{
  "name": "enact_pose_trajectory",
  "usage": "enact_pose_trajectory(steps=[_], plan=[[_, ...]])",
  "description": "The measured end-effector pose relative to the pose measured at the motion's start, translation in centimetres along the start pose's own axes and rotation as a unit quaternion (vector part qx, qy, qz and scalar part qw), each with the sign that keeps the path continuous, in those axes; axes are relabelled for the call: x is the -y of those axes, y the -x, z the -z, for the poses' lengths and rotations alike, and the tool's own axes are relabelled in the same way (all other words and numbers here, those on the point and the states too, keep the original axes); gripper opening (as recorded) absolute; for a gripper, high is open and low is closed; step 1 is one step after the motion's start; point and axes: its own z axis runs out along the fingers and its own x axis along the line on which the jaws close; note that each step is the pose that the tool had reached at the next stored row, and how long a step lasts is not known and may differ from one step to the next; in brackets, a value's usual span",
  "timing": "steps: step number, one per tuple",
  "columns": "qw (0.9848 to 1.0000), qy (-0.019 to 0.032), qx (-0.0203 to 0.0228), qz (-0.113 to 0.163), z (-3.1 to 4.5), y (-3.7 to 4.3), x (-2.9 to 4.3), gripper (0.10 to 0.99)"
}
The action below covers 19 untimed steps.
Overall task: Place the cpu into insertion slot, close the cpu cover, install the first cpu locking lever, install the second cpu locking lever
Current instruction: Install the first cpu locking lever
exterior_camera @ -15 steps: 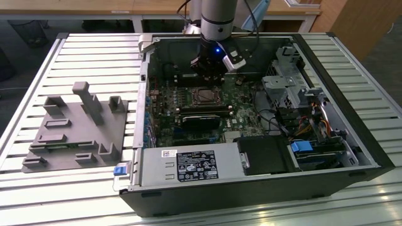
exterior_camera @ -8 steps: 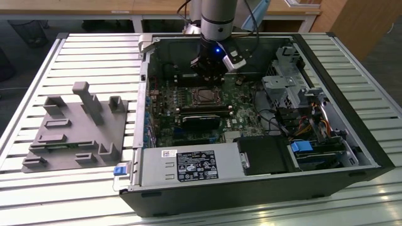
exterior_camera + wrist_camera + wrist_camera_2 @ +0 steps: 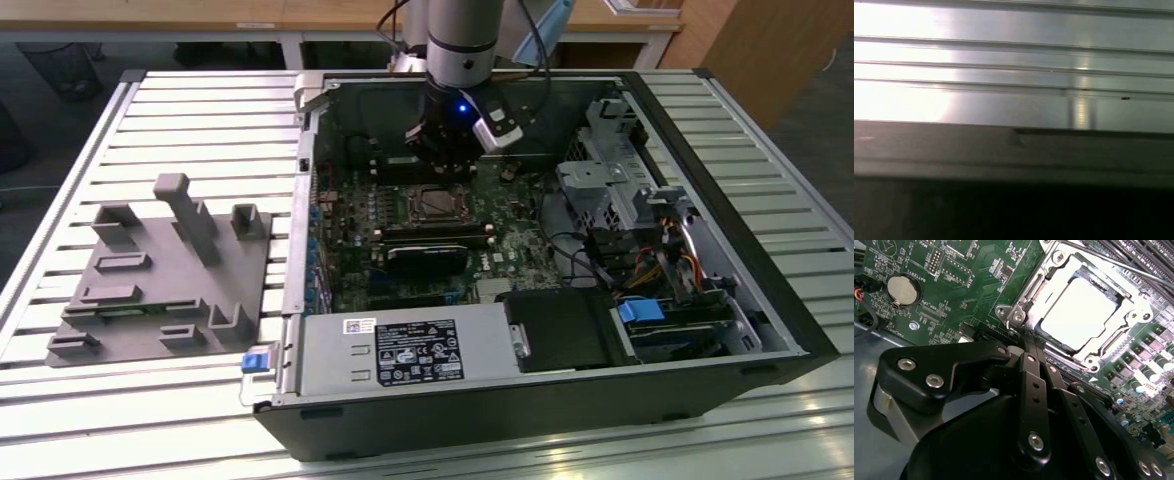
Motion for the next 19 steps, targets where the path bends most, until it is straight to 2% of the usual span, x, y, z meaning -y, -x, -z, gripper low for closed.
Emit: enact_pose_trajectory(steps=[9,16,19], plan=[[1.0000,-0.0011,-0.0002,0.000,-0.14,-0.01,0.01,0.106],[1.0000,0.0078,0.0002,0.000,-0.16,-0.01,0.01,0.106],[1.0000,0.0091,0.0003,0.000,-0.16,0.00,0.00,0.106]])
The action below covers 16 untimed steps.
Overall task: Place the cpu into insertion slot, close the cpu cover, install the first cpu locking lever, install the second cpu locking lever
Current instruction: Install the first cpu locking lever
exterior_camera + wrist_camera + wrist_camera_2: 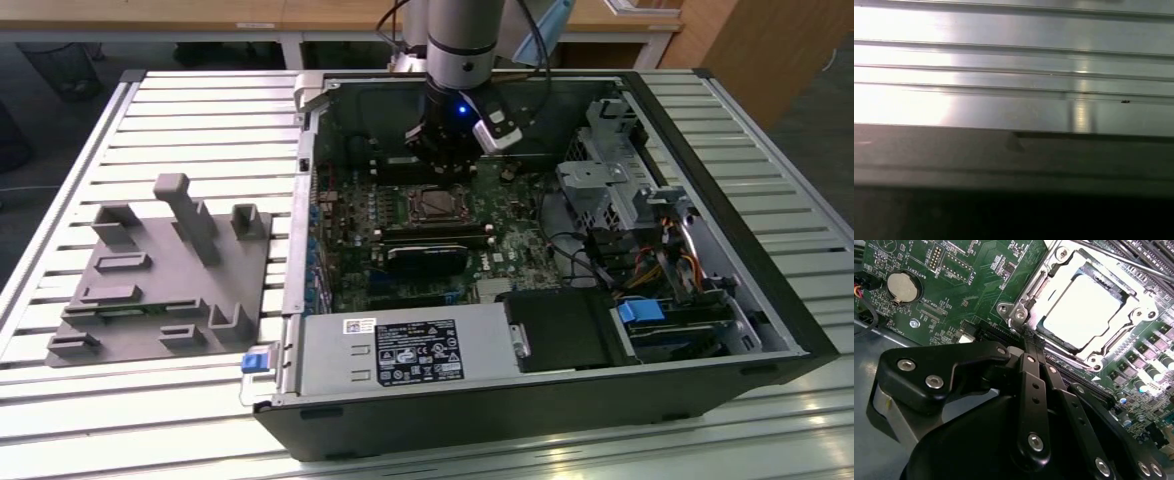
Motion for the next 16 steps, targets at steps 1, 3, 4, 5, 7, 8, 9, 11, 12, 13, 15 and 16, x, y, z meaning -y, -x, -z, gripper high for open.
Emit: enact_pose_trajectory(steps=[1,3,4,5,7,8,9,11,12,13,15,16], plan=[[1.0000,0.0002,0.0001,0.000,0.03,0.00,0.00,0.106],[1.0000,0.0001,0.0000,0.000,0.26,0.01,-0.01,0.106],[1.0000,-0.0001,-0.0001,0.000,0.47,0.01,-0.01,0.106],[1.0000,0.0000,0.0000,0.000,0.71,0.01,-0.02,0.106],[1.0000,-0.0001,-0.0001,0.000,1.20,0.02,-0.04,0.106],[1.0000,-0.0001,-0.0001,0.000,1.32,0.02,-0.04,0.106],[1.0000,0.0000,0.0000,0.000,1.33,0.02,-0.04,0.106],[1.0000,0.0003,-0.0001,0.000,1.34,0.02,0.16,0.106],[1.0000,0.0004,-0.0001,0.000,1.35,0.01,0.34,0.106],[1.0000,0.0005,-0.0001,0.000,1.36,0.00,0.52,0.106],[1.0000,0.0006,0.0000,0.000,1.36,0.00,0.71,0.106],[1.0000,0.0006,0.0000,0.000,1.36,0.00,0.78,0.106]])
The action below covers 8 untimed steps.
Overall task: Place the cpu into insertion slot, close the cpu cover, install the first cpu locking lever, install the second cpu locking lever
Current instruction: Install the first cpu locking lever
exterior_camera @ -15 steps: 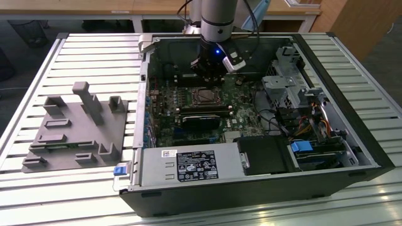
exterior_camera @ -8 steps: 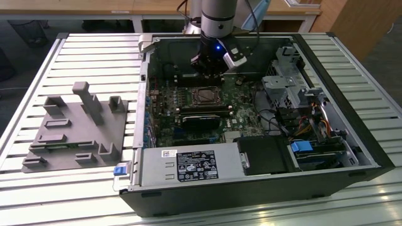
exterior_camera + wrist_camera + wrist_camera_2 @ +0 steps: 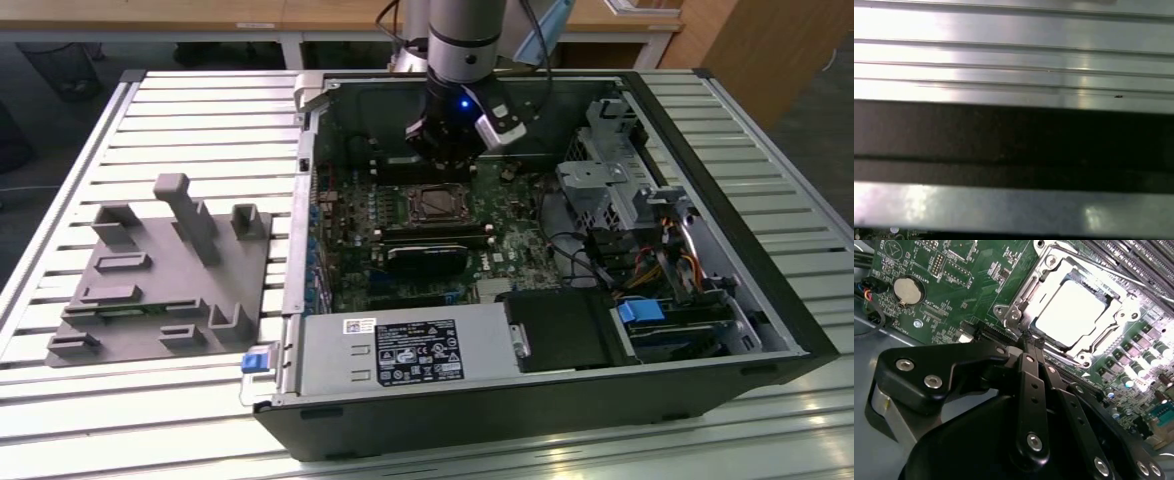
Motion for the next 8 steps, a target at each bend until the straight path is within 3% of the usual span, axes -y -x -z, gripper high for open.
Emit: enact_pose_trajectory(steps=[8], plan=[[1.0000,0.0000,0.0000,0.000,0.01,0.04,0.29,0.106]])
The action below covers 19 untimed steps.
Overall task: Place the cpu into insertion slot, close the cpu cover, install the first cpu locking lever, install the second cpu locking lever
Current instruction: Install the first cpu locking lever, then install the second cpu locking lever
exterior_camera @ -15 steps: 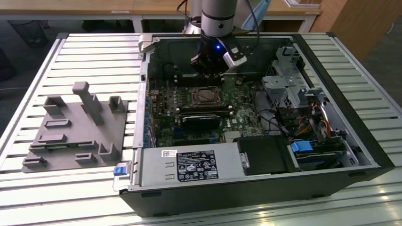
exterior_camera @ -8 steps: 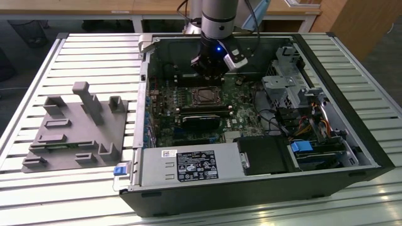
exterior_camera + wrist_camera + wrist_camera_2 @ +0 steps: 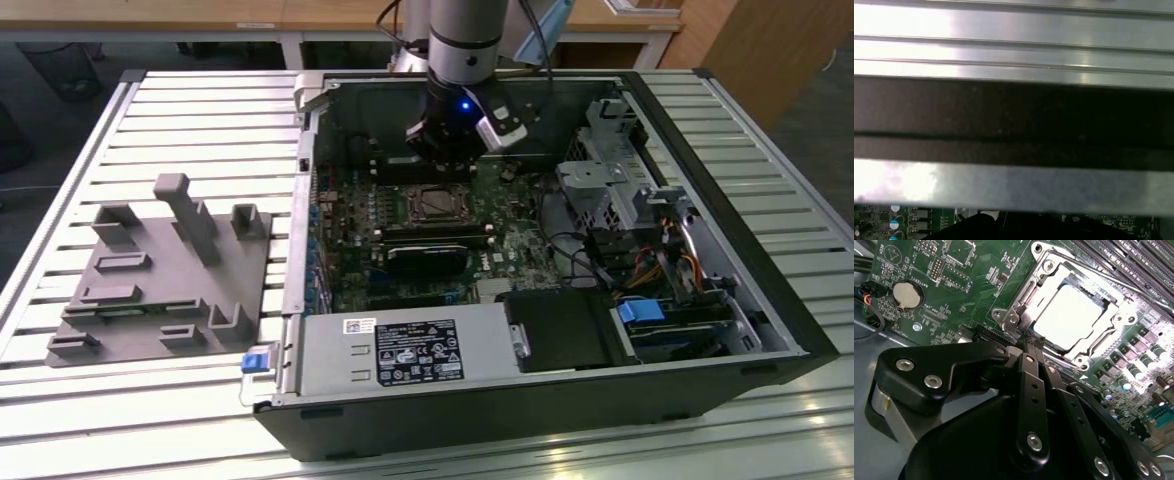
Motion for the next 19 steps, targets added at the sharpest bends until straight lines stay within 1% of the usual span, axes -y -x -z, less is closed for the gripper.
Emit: enact_pose_trajectory(steps=[6,17,19], plan=[[1.0000,0.0000,0.0000,0.000,0.00,0.04,0.11,0.106],[1.0000,0.0000,0.0000,0.000,0.02,0.04,0.65,0.106],[1.0000,-0.0002,-0.0001,0.000,0.09,0.04,0.67,0.106]])
